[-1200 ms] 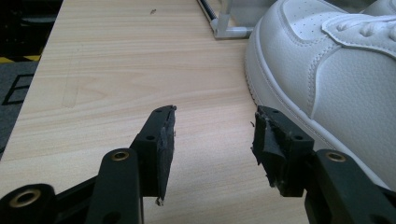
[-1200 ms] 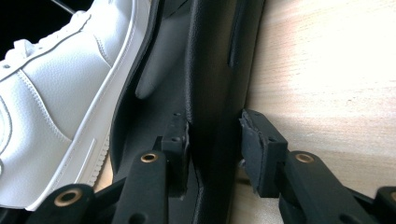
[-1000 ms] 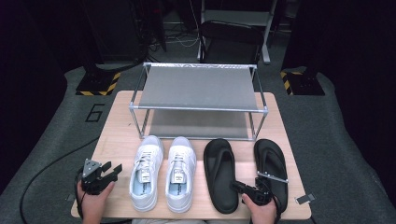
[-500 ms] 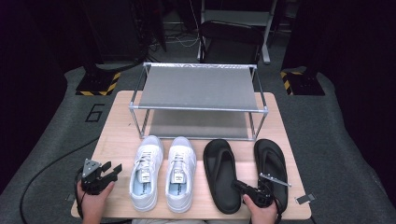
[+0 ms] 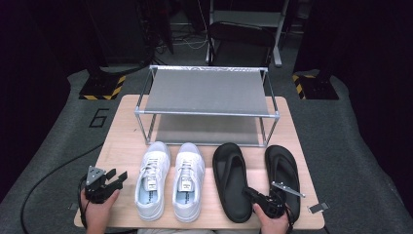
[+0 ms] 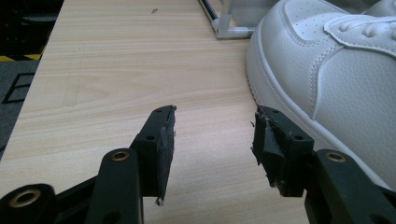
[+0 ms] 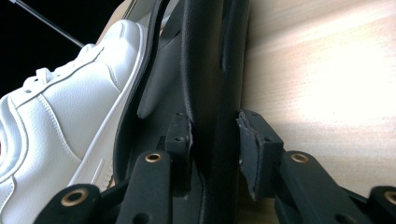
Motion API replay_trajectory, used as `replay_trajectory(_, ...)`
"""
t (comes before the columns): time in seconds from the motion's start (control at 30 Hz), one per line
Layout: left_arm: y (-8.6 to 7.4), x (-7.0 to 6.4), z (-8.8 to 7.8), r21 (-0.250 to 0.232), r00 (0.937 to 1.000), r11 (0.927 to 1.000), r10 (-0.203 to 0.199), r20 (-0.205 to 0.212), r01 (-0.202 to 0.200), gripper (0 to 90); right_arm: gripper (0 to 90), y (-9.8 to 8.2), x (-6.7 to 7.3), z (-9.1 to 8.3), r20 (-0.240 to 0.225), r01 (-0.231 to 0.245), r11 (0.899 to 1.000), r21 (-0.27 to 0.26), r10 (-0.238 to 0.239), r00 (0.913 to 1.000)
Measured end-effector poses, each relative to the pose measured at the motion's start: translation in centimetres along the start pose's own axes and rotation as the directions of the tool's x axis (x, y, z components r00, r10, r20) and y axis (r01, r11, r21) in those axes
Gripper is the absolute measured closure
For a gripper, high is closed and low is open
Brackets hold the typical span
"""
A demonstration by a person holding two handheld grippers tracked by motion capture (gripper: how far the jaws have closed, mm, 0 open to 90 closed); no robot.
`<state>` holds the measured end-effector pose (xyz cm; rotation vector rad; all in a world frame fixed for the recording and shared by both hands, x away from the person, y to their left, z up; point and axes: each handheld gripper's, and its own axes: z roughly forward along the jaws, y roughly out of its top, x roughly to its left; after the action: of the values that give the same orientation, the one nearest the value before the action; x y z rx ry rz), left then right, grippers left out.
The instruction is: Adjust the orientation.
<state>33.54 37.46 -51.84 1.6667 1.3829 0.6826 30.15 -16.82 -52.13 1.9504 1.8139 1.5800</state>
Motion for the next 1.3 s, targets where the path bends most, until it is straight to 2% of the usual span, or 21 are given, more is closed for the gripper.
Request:
replay_trajectory(0.03, 0.0, 0.0, 0.0, 0.000, 1.0000, 1.0000, -0.002, 0.000, 0.002, 48.2, 66.2, 0.0, 0.2, -0.2, 0.012, -0.015, 1.000, 0.005, 0.014, 0.9998)
replay_trajectory(0.07, 0.1, 0.0, -0.1, 0.013, 1.0000, 0.9999, 0.002, 0.005, -0.002, 48.2, 66.2, 0.0, 0.2, -0.1, 0.007, -0.007, 1.000, -0.010, 0.007, 1.0000)
replay_trajectory(0.33, 0.0, 0.0, 0.0, 0.003, 1.0000, 1.0000, -0.002, -0.001, 0.002, 48.2, 66.3, 0.4, 0.3, -0.4, 0.002, -0.013, 0.999, -0.047, 0.014, 0.9999)
replay_trajectory(0.77, 0.1, 0.1, -0.2, 0.014, 1.0000, 0.9999, -0.002, 0.005, 0.002, 48.2, 66.2, 1.3, 0.8, -0.7, 0.014, -0.023, 0.997, -0.076, 0.024, 0.9996)
replay_trajectory(1.3, 0.1, 0.2, -0.2, 0.008, 1.0000, 1.0000, -0.001, 0.007, 0.001, 48.2, 66.2, 3.3, 1.7, 0.2, 0.005, -0.022, 0.993, -0.113, 0.023, 0.9997)
